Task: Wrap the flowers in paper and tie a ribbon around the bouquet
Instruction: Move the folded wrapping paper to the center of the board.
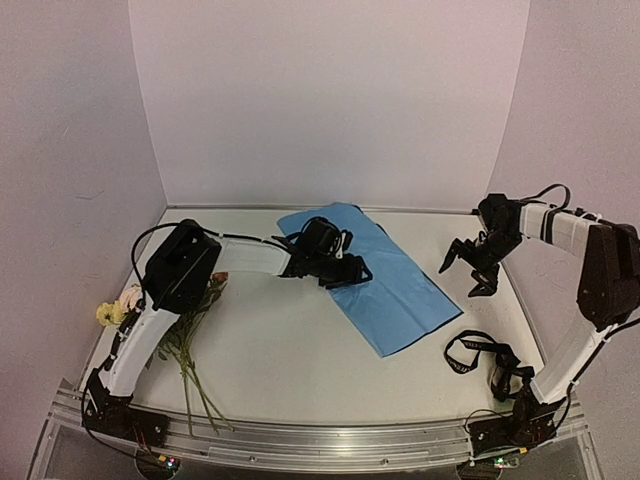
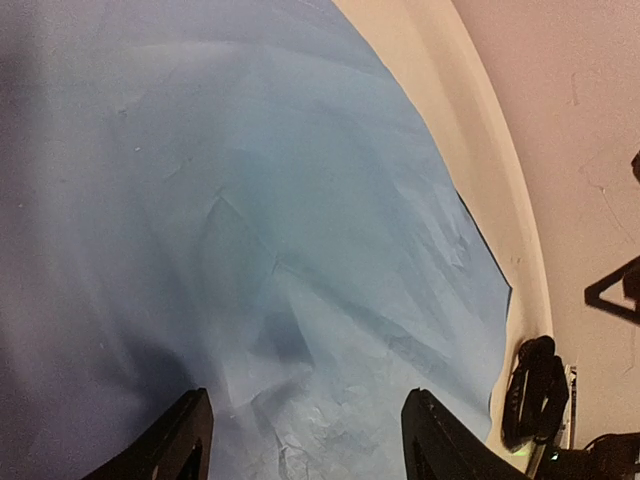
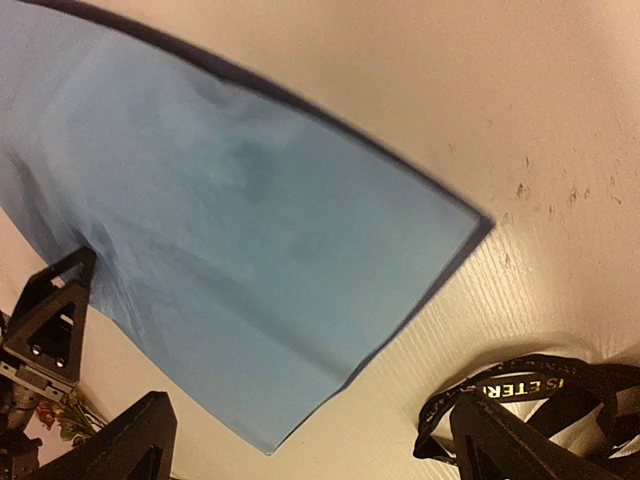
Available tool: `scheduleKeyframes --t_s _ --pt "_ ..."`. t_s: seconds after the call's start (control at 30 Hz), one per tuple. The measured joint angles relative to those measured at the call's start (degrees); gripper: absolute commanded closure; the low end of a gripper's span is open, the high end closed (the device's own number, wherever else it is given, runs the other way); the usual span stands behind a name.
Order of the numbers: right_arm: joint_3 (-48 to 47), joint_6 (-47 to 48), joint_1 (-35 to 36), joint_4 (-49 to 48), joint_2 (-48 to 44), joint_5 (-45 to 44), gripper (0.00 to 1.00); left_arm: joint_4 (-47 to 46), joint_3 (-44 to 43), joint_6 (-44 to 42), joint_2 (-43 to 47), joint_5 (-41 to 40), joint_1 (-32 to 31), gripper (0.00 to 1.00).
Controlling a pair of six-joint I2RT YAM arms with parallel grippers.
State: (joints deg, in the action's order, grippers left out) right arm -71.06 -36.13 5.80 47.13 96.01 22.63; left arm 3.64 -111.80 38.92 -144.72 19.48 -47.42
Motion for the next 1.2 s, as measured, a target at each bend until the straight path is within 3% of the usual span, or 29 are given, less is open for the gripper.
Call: scheduleKeyframes --t_s 0.27,0.37,0.67,0.9,1.2 --pt "-5.31 2.03 0.33 0.72 5.48 2.42 0.02 0.51 27.47 -3.92 18.14 4.02 1.66 0.32" --pt "-6.84 1.83 1.97 -0.26 9.2 3.6 0.03 1.6 34.01 -5.88 22.93 6.42 2.99 0.29" --pt "-11.63 -3.52 12.71 -10.16 19.24 8.58 0.19 3.9 36.97 -7.24 30.43 7.38 6.16 0.25" --pt "-12.75 -6.43 15.62 -16.85 23.18 12.32 0.21 4.05 40.19 -3.0 39.43 0.81 9.66 0.31" --pt "-16.54 -6.91 15.8 -20.54 28.06 16.52 0.32 8.21 41.54 0.16 36.37 -6.16 13.05 0.37"
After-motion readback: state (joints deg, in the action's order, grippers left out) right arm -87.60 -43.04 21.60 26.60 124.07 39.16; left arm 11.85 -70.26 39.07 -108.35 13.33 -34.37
